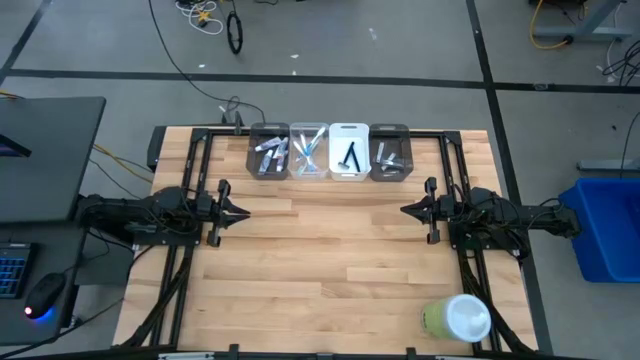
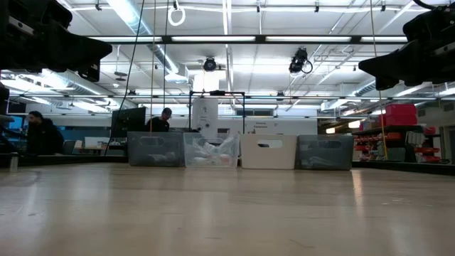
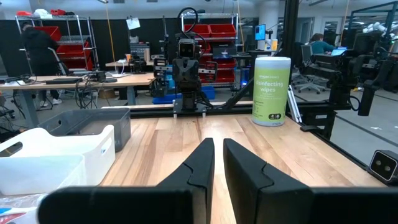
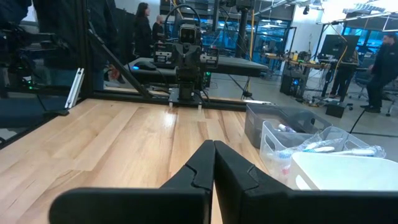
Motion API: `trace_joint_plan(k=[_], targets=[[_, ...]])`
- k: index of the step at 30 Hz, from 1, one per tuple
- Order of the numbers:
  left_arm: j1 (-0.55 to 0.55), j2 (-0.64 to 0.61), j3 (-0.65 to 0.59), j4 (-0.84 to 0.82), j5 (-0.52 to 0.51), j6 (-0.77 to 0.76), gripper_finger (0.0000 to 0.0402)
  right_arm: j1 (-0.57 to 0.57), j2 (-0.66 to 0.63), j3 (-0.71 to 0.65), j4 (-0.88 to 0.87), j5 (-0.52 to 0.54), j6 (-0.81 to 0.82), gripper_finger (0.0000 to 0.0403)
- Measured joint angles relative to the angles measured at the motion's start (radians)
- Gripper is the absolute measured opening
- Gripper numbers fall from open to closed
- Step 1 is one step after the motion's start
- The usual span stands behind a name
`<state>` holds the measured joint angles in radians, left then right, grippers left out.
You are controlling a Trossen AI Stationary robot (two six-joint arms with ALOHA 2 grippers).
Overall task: Pick & Place Travel size toiletries
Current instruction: Return to Home Position
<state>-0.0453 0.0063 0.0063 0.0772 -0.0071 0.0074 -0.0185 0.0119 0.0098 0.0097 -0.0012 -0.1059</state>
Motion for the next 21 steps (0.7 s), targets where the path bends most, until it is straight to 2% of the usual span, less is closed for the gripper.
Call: trace_joint_plan(k=[10,21], targets=[[0.0,0.001,0.035,0.009,-0.004,0.0,0.0042,0.0,0.0,0.0,0.0,0.0,0.0,0.0013],[0.0,0.0,0.209,0.338,-0.004,0.0,0.0042,0.0,0.0,0.0,0.0,0.0,0.0,0.0014]])
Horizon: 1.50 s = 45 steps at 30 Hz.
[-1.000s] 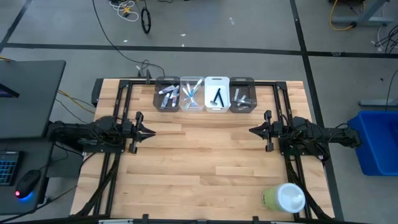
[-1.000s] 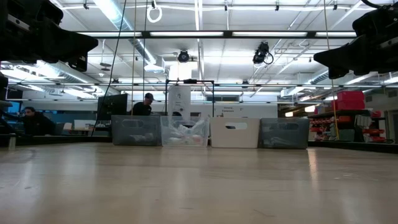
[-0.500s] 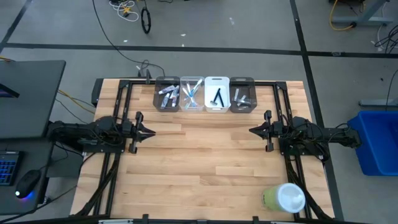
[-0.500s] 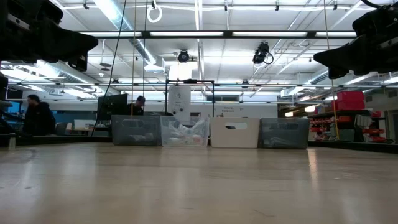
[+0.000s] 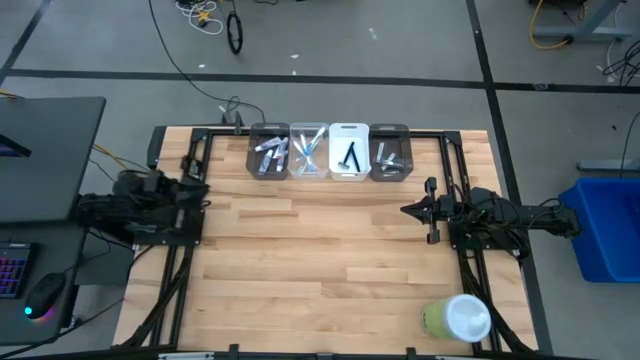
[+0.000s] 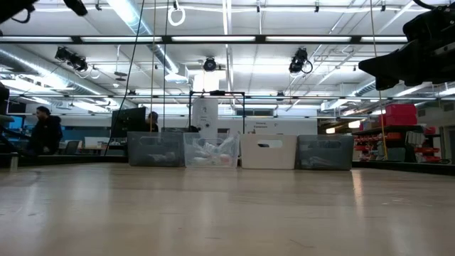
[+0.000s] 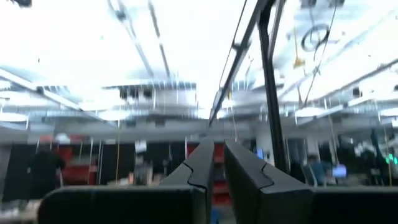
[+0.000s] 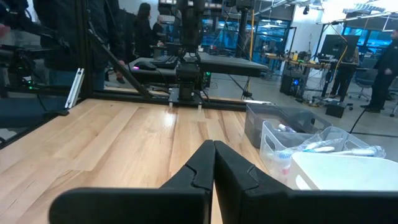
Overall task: Pick & Place Travel size toiletries
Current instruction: Return to Home Position
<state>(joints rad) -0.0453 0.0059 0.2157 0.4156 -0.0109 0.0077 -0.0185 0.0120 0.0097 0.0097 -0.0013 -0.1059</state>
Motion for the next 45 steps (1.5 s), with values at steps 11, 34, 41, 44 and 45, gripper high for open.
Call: trace_joint_plan(k=[11,34,41,44,45], targets=[[0.0,0.0,0.057,-0.003,0.001,0.0,0.0042,0.0,0.0,0.0,0.0,0.0,0.0,0.0013],[0.0,0.0,-0.131,-0.188,-0.004,-0.098,0.0042,0.0,0.0,0.0,0.0,0.0,0.0,0.0013],[0.001,0.0,-0.206,-0.003,-0.008,-0.094,0.0043,0.0,0.0,0.0,0.0,0.0,0.0,0.0013],[0.001,0.0,-0.206,-0.008,-0.037,-0.093,0.0043,0.0,0.0,0.0,0.0,0.0,0.0,0.0013],[0.001,0.0,-0.207,-0.015,-0.048,-0.093,0.0043,0.0,0.0,0.0,0.0,0.0,0.0,0.0013]])
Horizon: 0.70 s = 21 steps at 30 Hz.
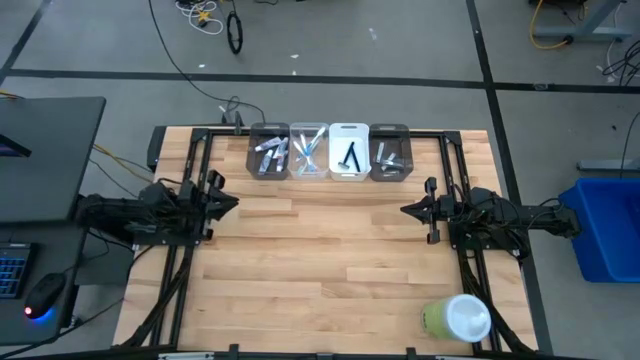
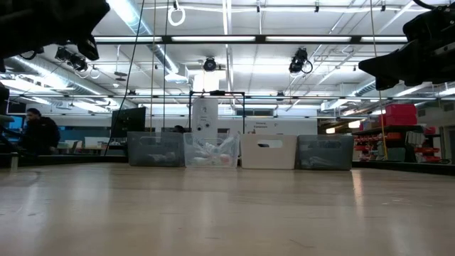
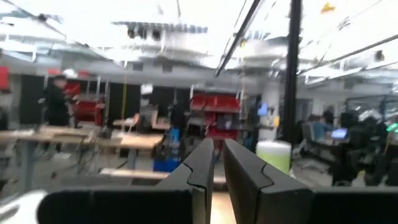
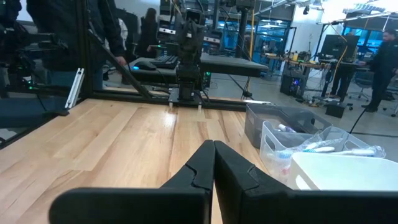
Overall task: Pick & Place Travel size toiletries
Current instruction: Return to Home Position
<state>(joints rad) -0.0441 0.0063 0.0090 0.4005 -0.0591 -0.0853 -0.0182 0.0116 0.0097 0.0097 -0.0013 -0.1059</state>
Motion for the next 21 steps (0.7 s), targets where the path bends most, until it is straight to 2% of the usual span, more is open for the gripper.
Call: trace_joint_plan(k=[11,21], targets=[[0.0,0.0,-0.001,-0.323,-0.006,-0.035,0.0042,0.0,0.0,0.0,0.0,0.0,0.0,0.0013],[0.0,0.0,-0.001,-0.371,0.048,-0.035,0.0042,0.0,0.0,0.0,0.0,0.0,0.0,0.0013]])
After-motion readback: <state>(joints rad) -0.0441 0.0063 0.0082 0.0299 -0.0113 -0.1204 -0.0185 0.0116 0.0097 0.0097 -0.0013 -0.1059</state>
